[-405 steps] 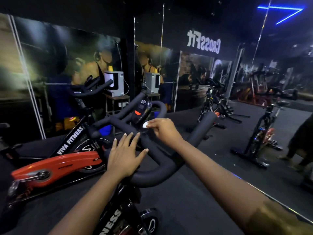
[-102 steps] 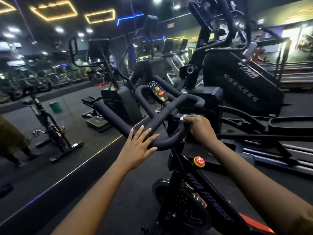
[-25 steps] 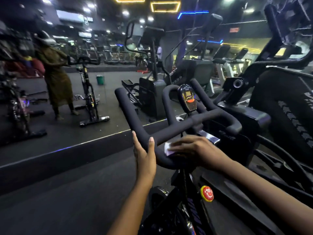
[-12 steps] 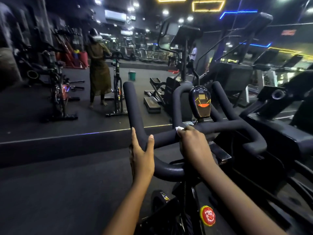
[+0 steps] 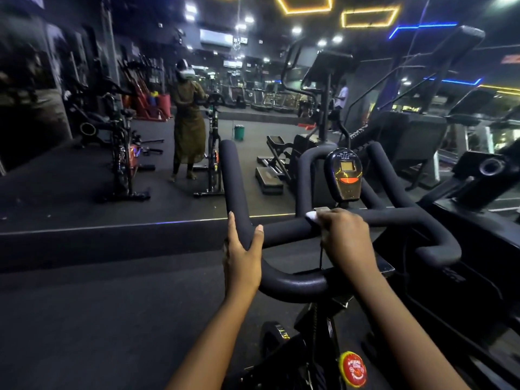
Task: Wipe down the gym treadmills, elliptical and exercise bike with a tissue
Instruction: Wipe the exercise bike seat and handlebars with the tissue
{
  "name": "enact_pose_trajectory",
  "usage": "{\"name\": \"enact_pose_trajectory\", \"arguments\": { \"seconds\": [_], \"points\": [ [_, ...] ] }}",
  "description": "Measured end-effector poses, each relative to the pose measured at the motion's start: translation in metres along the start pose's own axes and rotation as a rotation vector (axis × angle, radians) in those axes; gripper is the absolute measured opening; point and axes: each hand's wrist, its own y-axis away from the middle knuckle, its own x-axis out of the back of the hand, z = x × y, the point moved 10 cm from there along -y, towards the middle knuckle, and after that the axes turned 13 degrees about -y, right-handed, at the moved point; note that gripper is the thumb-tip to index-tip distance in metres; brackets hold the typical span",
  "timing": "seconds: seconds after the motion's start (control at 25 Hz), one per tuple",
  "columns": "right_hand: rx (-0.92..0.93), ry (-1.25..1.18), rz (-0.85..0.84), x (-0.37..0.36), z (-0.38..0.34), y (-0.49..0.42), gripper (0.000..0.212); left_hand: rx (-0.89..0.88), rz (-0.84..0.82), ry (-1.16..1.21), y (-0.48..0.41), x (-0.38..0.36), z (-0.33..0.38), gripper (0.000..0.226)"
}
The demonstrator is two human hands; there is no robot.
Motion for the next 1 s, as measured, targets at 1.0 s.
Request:
{"name": "enact_pose_trajectory", "arguments": {
  "seconds": [1.0],
  "points": [
    [0.403, -0.077, -0.218, -0.016, -0.032, -0.026, 0.046, -0.425, -0.149, -0.851, -0.025, -0.025, 0.05, 0.064]
  ]
}}
